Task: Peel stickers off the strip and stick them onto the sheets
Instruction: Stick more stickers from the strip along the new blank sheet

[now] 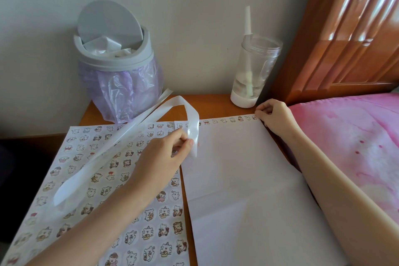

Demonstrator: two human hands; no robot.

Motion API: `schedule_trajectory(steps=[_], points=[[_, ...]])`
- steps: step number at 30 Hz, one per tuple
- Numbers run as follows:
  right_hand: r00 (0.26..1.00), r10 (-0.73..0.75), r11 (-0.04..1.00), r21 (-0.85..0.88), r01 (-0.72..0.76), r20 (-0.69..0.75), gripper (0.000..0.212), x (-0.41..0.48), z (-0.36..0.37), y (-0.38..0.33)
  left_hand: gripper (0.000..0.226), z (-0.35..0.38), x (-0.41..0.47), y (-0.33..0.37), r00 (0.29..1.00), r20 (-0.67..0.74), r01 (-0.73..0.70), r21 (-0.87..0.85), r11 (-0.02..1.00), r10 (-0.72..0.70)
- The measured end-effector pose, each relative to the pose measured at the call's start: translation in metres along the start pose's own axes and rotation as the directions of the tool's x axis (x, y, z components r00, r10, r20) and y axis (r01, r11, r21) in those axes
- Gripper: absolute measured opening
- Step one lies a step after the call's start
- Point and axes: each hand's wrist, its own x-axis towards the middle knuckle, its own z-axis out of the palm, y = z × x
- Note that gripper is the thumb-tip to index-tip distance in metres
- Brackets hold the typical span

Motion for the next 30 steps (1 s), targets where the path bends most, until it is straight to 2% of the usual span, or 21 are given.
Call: schedule_trajectory(steps=[5, 8, 12, 14, 15, 17, 19, 21, 24, 26, 30], points=[[0.998, 0.005, 0.998, 0.056, -0.009, 0.070, 0.019, -0.004, -0.004, 0.001, 0.014, 0.000, 0.000, 0.000, 1.000, -0.001, 0.003, 0.002, 1.000, -0.003], [0.997, 0.001, 1.000, 0.002, -0.001, 0.071, 0.012, -0.002, -0.003, 0.000, 0.015, 0.000, 0.000, 0.001, 1.000, 0.000, -0.006, 0.005, 1.000, 0.006], [0.999, -0.008, 1.000, -0.008, 0.008, -0.037, 0.010, -0.013, -0.003, -0.011, 0.015, -0.002, 0.000, 0.003, 1.000, 0.009, -0.008, 0.021, 1.000, 0.008], [0.992, -0.058, 0.998, 0.033, 0.062, -0.116, 0.009, -0.024, -0.004, -0.024, 0.015, -0.004, 0.003, 0.005, 1.000, 0.026, -0.010, 0.042, 0.999, 0.009], [0.992, -0.075, 0.994, 0.077, 0.082, -0.098, 0.012, -0.030, -0.004, -0.034, 0.014, -0.006, 0.004, 0.007, 0.999, 0.037, -0.008, 0.044, 0.999, 0.007], [0.994, -0.086, 0.973, 0.223, 0.068, 0.070, 0.020, -0.045, 0.001, -0.060, 0.012, -0.008, 0.008, 0.013, 0.998, 0.069, 0.001, 0.025, 1.000, -0.003], [0.953, -0.095, 0.943, 0.334, -0.007, 0.289, 0.028, -0.061, 0.010, -0.084, 0.014, -0.011, 0.011, 0.020, 0.995, 0.102, -0.002, 0.021, 1.000, 0.000], [0.915, -0.134, 0.927, 0.374, -0.020, 0.381, 0.043, -0.074, 0.019, -0.102, 0.016, -0.015, 0.014, 0.027, 0.993, 0.111, -0.040, 0.027, 0.999, 0.037], [0.939, -0.156, 0.882, 0.472, -0.007, 0.306, 0.041, -0.082, 0.021, -0.116, 0.018, -0.023, 0.014, 0.035, 0.993, 0.110, -0.050, 0.063, 0.997, 0.043], [0.958, -0.143, 0.884, 0.468, 0.010, 0.249, 0.036, -0.083, 0.020, -0.119, 0.022, -0.032, 0.008, 0.038, 0.996, 0.086, -0.029, 0.096, 0.995, 0.020], [0.965, -0.184, 0.928, 0.357, 0.108, 0.186, 0.026, -0.090, 0.019, -0.113, 0.031, -0.063, -0.011, 0.023, 0.993, -0.113, 0.052, 0.311, 0.949, -0.017]])
